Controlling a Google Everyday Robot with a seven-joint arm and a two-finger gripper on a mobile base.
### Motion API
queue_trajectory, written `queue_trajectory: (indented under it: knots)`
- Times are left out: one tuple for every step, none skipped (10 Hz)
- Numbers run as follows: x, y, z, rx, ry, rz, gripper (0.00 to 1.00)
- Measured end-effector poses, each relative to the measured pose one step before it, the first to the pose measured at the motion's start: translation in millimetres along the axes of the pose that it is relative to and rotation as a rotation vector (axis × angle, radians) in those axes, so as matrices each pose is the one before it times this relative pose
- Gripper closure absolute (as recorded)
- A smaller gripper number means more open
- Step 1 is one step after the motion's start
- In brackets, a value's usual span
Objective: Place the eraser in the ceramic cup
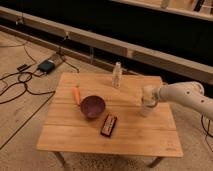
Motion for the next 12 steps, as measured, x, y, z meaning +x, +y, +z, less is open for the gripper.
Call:
queue_trajectory:
  knots:
    - [0.39, 0.24, 0.19, -0.00046, 0.00123, -0.00018, 0.27]
    - [0.22, 0.25, -0.10, 0.00001, 0.00119, -0.00087, 0.27]
    - [-0.12, 0.06, -0.30, 0.00054, 0.00047, -0.00016, 0.27]
    - [0.16, -0.20, 0.03, 0.00079, 0.00090, 0.00069, 0.27]
    - [-1.00, -0.48, -0.70, 0.00219, -0.00072, 0.00169, 0.27]
    - [-0.59, -0.68, -0.81, 0.00204, -0.00045, 0.00287, 0.27]
    - [-1.98, -0.78, -1.46, 0.00377, -0.00138, 0.00589, 0.27]
    - [-2.11, -0.86, -0.90, 0.00489, -0.00164, 0.00059, 0.27]
    - [-0.76, 0.68, 0.42, -0.00087, -0.00025, -0.00095, 0.27]
    - [-0.61, 0.76, 0.35, -0.00093, -0.00009, -0.00110, 0.27]
    - [-0.13, -0.01, -0.04, 0.00003, -0.00020, 0.00003, 0.27]
    - [0.16, 0.00, 0.09, -0.00007, 0.00024, -0.00007, 0.27]
